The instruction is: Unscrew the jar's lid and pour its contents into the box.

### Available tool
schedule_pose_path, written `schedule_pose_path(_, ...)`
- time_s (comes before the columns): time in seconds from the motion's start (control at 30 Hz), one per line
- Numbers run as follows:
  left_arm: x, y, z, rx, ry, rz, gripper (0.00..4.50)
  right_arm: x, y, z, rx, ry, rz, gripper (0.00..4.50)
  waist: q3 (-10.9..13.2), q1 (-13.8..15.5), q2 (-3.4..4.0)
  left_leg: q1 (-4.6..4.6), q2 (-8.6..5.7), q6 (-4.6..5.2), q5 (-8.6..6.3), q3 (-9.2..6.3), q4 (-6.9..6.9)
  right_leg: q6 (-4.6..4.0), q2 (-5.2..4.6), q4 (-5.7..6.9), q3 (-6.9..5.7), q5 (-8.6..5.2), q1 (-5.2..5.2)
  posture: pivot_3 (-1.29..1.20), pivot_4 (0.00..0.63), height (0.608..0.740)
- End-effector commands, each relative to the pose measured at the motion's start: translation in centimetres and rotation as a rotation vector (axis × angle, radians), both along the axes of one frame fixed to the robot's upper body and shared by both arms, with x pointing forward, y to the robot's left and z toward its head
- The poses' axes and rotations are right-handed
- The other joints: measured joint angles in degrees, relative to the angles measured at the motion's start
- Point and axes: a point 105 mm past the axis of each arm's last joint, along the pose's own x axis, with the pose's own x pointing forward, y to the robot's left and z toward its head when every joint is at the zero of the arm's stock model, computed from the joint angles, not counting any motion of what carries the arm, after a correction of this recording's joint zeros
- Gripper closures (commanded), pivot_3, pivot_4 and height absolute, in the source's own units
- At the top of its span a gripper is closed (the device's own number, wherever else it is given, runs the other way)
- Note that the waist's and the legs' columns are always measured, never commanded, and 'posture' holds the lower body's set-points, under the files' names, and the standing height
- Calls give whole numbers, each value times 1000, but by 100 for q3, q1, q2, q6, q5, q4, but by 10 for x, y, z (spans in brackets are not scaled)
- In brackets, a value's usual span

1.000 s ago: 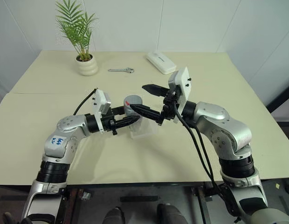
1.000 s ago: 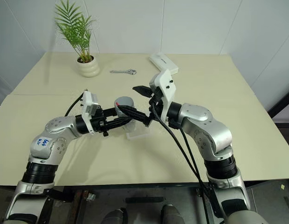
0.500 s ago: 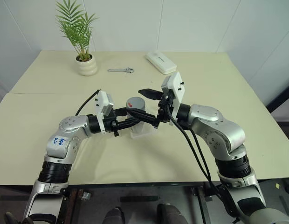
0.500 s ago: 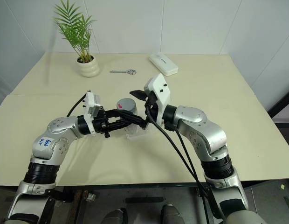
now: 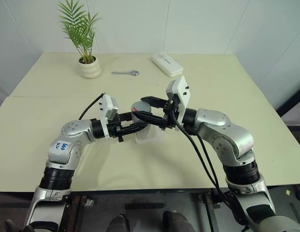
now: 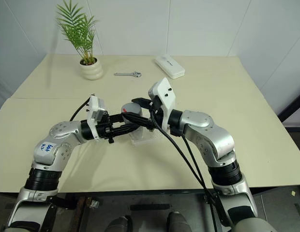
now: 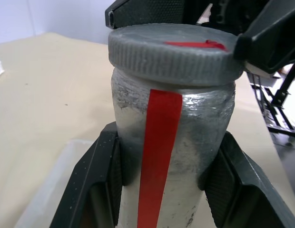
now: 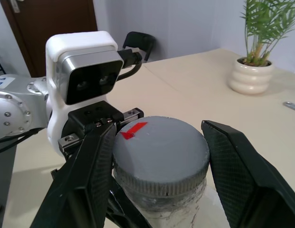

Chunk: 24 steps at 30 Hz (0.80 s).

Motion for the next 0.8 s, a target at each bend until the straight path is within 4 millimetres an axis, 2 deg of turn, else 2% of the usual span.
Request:
schedule_pose_path(0.03,-18,-1,32,-52,-58,-191,2631,-25,-5,12,-38,-54,244,1991,1,3,1,-1,0,0,0,0,1,0,1,-2,0,0,0,0,150,740)
schedule_pose_path(0.2,-25,1,33,22,-75,-300,2631,-37,-16,20,-72,-52,445,1991,1,-2,2,-1,0,4,-3,-1,-1,3,2,-6,-1,-2,2,0,150,740)
schedule_pose_path(0.33,-25,3,32,43,-95,-305,2631,-33,-19,25,-117,-84,467,1991,3,-28,5,0,0,7,-5,0,0,4,2,-2,0,-6,0,0,150,740)
schedule_pose_path(0.5,-22,5,30,37,-106,-260,2631,-27,-17,35,-56,-97,432,1991,3,-4,5,-3,0,8,-6,-1,1,3,1,1,0,-10,-2,0,150,740)
schedule_pose_path(0.57,-22,6,30,40,-106,-251,2631,-28,-16,38,-25,-78,437,1214,3,-8,5,-4,0,8,-7,-1,3,3,1,1,0,-10,-2,0,150,740)
schedule_pose_path(0.7,-22,7,28,57,-97,-250,2631,-30,-14,43,-6,-93,438,12,3,-3,5,-3,0,8,-7,-1,2,2,1,5,0,-11,-4,0,150,740)
schedule_pose_path(0.8,-18,13,31,59,-107,-204,2631,-20,-17,53,24,-169,328,12,3,-5,5,-3,0,8,-7,0,4,2,0,6,0,-11,-4,0,150,740)
